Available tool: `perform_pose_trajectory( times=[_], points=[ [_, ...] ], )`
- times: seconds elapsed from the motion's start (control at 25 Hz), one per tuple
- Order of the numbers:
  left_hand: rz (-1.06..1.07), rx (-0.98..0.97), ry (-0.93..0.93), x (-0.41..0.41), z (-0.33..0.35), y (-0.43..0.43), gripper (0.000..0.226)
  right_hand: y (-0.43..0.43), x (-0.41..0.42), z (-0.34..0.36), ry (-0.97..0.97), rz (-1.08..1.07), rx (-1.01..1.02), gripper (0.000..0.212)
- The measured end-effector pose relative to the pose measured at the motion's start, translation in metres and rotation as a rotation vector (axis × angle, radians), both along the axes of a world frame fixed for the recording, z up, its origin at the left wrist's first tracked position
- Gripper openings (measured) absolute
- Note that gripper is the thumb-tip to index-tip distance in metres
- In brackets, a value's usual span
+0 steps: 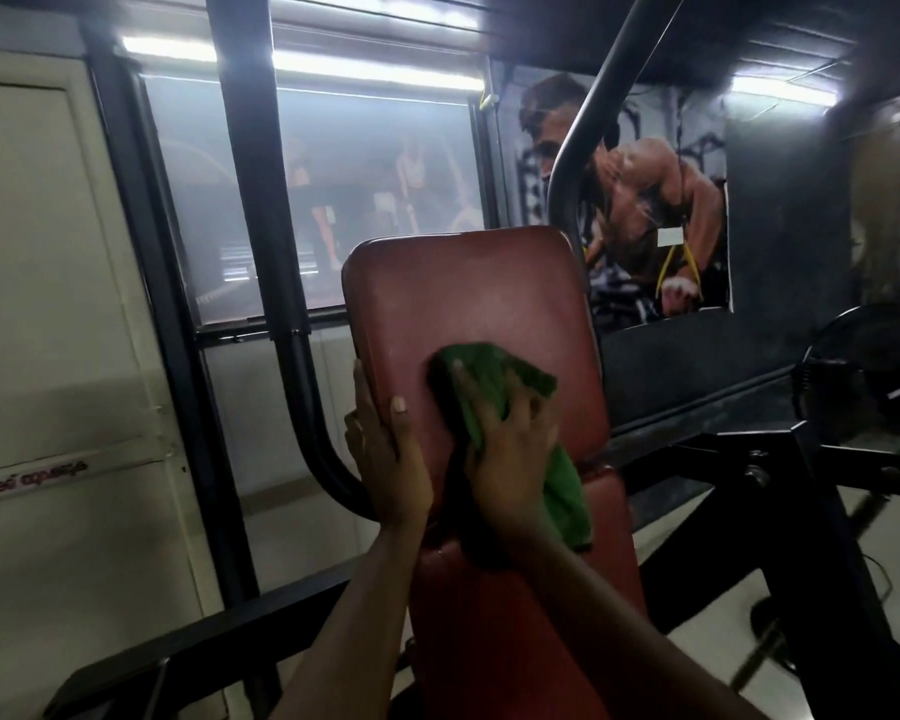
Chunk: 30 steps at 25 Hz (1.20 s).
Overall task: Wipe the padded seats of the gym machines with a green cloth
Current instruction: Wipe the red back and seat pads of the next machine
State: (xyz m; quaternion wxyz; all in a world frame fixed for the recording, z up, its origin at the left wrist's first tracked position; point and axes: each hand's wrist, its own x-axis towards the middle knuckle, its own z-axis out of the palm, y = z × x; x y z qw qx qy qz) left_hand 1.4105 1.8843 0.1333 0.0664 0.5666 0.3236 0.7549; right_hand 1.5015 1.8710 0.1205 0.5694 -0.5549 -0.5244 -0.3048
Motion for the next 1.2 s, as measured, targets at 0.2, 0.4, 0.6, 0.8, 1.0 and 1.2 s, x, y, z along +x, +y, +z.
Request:
perform_pose_trajectory(
  times=[0.2, 0.4, 0.6, 0.8, 1.0, 1.2],
  points=[
    [-0.016, 0.032, -0.003, 0.0, 0.0, 0.001, 0.081, -0.015, 0.044, 0.0, -0.326, 0.073, 0.083, 0.058],
    [-0.019, 0.023, -0.02, 0.0, -0.003, 0.004, 0.07, 0.015, 0.048, 0.112, 0.045, 0.05, -0.009, 0.065],
    [-0.019, -0.003, 0.005, 0.0, -0.003, 0.002, 0.08, 0.004, 0.017, 0.023, -0.265, 0.084, 0.004, 0.065],
    [-0.17, -0.196, 0.082, -0.008, 0.004, -0.026, 0.074, -0.036, 0.042, -0.033, -0.373, 0.209, -0.233, 0.053],
    [-0.194, -0.261, -0.001, -0.034, -0.059, -0.081, 0.07, -0.091, 0.057, -0.062, -0.105, 0.387, -0.321, 0.061],
    [-0.178, -0.461, 0.092, -0.05, -0.144, -0.1, 0.068, -0.124, 0.049, -0.131, 0.176, 0.397, -0.4, 0.06]
  ],
)
